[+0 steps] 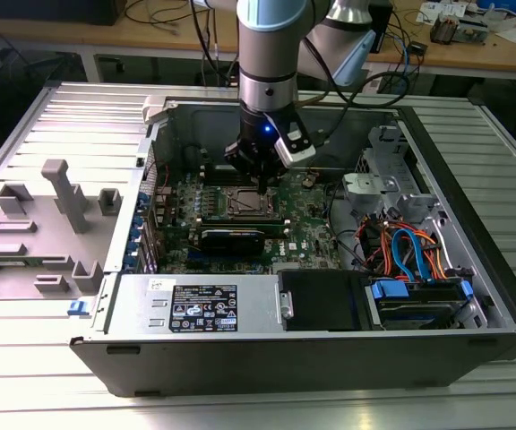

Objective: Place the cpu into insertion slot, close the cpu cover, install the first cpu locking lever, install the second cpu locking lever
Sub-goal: 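Install the second cpu locking lever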

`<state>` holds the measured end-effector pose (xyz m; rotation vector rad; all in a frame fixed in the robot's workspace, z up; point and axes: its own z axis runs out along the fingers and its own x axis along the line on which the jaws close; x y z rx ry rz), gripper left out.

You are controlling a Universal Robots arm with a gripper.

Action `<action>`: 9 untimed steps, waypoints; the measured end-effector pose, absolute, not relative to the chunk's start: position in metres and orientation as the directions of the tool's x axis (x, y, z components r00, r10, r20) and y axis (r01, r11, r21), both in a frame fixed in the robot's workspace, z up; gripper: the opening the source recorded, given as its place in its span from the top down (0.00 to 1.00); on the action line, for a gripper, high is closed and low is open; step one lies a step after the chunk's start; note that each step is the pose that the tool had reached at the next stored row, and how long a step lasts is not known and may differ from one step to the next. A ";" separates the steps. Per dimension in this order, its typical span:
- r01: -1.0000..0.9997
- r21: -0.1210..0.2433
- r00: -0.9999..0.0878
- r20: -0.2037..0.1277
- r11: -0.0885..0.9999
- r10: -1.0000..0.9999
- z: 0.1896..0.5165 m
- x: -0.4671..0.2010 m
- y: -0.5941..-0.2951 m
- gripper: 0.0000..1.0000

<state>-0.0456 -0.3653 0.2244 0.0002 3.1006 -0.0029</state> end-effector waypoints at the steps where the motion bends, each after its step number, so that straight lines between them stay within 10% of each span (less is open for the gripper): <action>1: 0.000 -0.003 -0.999 -0.039 1.000 0.000 0.225 -0.046 -0.365 0.89; 9: 0.000 -0.005 -1.000 -0.027 1.000 0.000 0.226 -0.046 -0.374 0.89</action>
